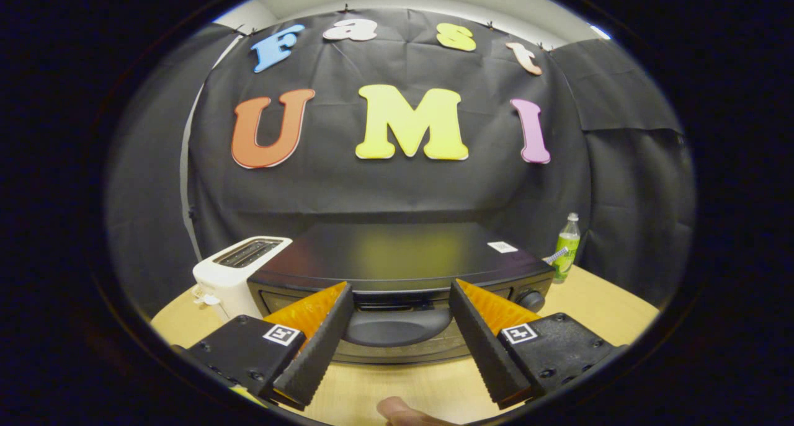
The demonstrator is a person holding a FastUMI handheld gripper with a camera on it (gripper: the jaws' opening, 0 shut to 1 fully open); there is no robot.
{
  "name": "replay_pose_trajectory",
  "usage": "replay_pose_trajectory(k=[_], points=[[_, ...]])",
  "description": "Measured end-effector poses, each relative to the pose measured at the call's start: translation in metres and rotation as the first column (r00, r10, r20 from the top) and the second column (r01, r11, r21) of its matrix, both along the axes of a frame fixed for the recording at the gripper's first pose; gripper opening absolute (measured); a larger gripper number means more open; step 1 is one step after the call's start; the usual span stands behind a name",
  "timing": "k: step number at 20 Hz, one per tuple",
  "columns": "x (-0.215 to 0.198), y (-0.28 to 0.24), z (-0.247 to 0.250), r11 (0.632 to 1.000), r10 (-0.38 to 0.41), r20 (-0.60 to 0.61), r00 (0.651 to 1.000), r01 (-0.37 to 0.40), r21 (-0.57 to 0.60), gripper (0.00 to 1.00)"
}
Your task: Open the toaster oven, put the food inside, and close the toaster oven door.
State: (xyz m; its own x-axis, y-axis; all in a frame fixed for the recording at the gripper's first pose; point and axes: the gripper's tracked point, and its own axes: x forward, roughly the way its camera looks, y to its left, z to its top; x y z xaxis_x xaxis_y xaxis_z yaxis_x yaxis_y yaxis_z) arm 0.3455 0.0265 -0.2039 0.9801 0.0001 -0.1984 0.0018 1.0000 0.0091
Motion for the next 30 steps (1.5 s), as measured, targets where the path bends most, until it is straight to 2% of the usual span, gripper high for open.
replay_pose_trajectory(k=[1,6,12,21,24,27,30], points=[[0.003,0.0,0.008,1.0,-0.001,0.025,1.0,0.001,-0.01,1.0],[-0.002,0.0,0.002,1.0,0.017,-0.028,0.999,-0.018,-0.025,1.0],[-0.036,-0.004,-0.008,1.0,0.011,-0.07,0.998,-0.012,-0.013,1.0],[-0.091,-0.01,-0.048,0.999,0.043,-0.166,0.985,-0.042,0.008,1.0],[-0.106,-0.012,-0.072,0.999,0.047,-0.254,0.966,-0.039,0.034,1.0],[-0.12,-0.013,-0.104,0.999,0.033,-0.388,0.921,-0.015,0.048,1.0],[-0.114,-0.017,-0.132,0.999,0.025,-0.463,0.886,-0.009,0.037,1.0]])
